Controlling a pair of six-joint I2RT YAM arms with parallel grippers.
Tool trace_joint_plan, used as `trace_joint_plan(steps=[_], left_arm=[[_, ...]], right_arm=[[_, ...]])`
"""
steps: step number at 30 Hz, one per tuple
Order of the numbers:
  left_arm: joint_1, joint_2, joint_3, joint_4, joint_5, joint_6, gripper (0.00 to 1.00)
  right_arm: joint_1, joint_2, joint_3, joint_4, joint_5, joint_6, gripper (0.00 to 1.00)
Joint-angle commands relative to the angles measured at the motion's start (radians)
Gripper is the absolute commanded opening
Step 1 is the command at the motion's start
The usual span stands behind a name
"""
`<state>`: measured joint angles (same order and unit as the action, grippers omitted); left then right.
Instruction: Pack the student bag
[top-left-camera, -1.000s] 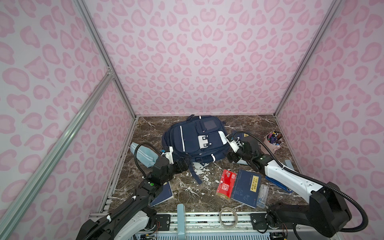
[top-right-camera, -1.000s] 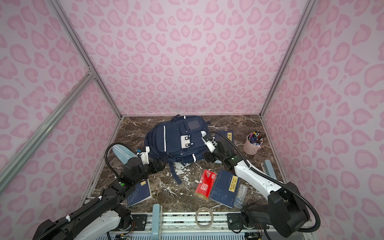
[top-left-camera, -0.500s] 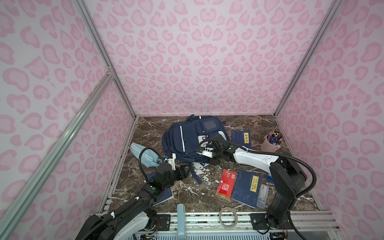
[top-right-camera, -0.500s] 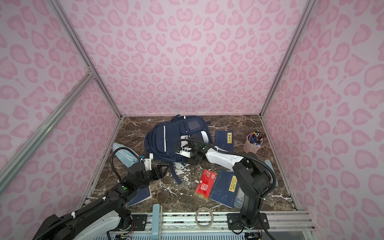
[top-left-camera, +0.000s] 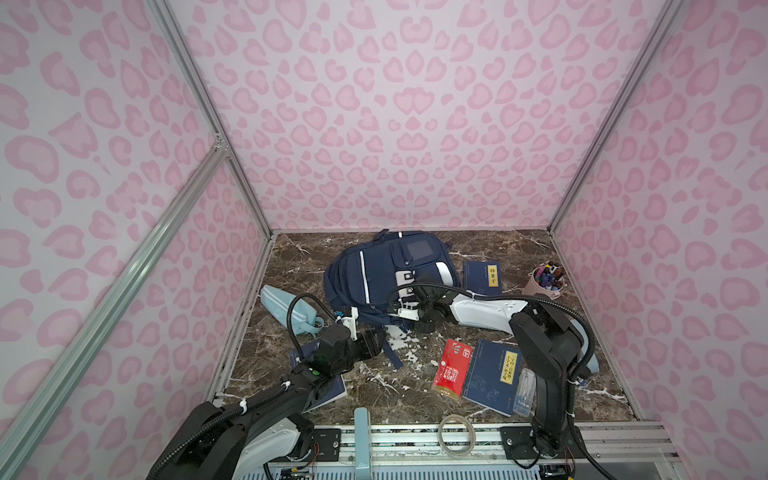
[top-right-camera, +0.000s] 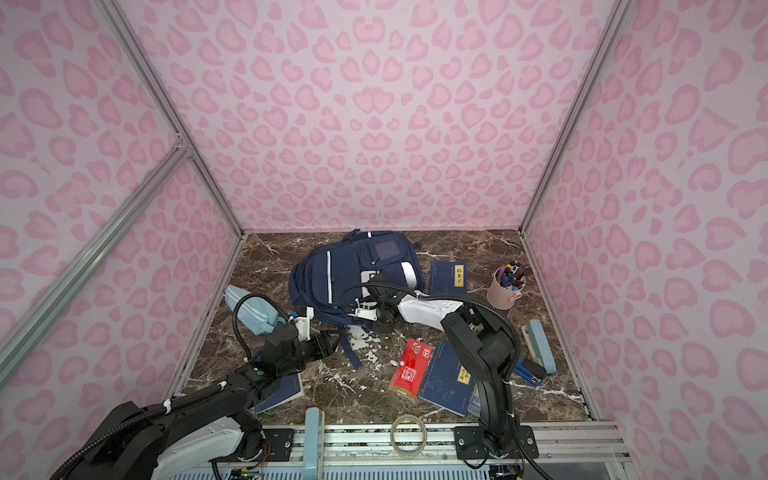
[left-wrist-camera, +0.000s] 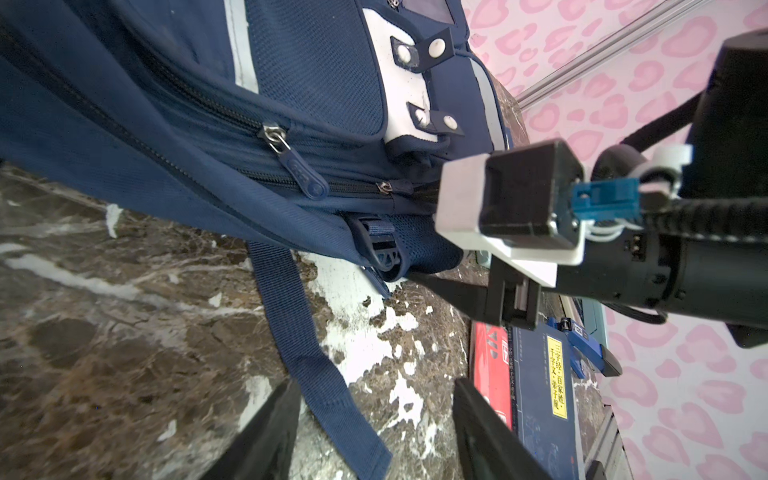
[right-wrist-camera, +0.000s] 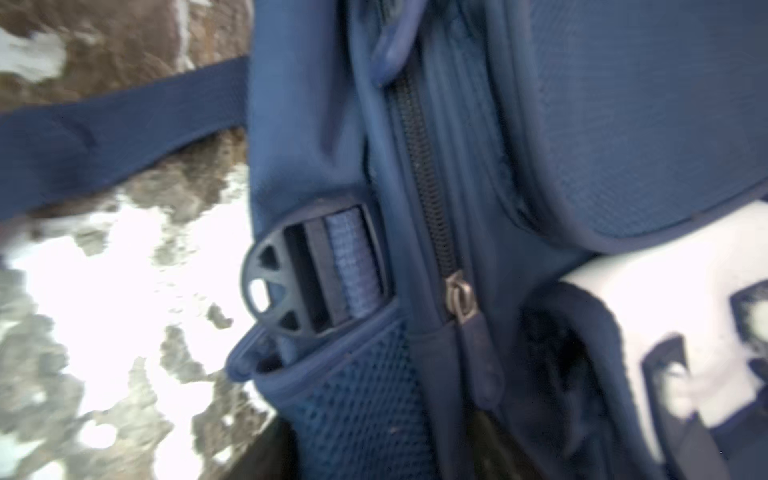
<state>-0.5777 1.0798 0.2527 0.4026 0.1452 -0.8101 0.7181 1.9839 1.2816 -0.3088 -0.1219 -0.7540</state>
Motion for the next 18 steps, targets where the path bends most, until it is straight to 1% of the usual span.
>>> trace_joint_plan(steps=[1,2,6,9,11,16,18], left_arm=[[-0.005,0.015,0.009,0.061,-0.012,0.005,0.55],[-0.012,0.017,0.012,0.055,-0.023,0.009,0.54],[-0.079,0.024,0.045,0.013,-0.135,0.063,0.53],[-0.137,0.065,0.069,0.045,-0.205,0.105,0.51],[-0.173,0.117,0.091,0.08,-0.263,0.147,0.46],[-0.241,0.253,0.121,0.17,-0.426,0.21,0.47],[-0.254,0.304,0.14,0.19,-0.459,0.234,0.48]], right_arm=[[-0.005,0.02,0.023,-0.075,-0.033,0.018,0.08],[-0.003,0.003,0.012,-0.065,-0.041,0.019,0.0],[-0.006,-0.092,-0.025,-0.035,-0.113,0.046,0.0],[-0.012,-0.12,-0.01,-0.064,-0.157,0.058,0.0],[-0.014,-0.121,0.006,-0.08,-0.175,0.068,0.0],[-0.02,-0.131,0.016,-0.093,-0.212,0.084,0.0],[-0.023,-0.135,0.013,-0.093,-0.222,0.088,0.0]])
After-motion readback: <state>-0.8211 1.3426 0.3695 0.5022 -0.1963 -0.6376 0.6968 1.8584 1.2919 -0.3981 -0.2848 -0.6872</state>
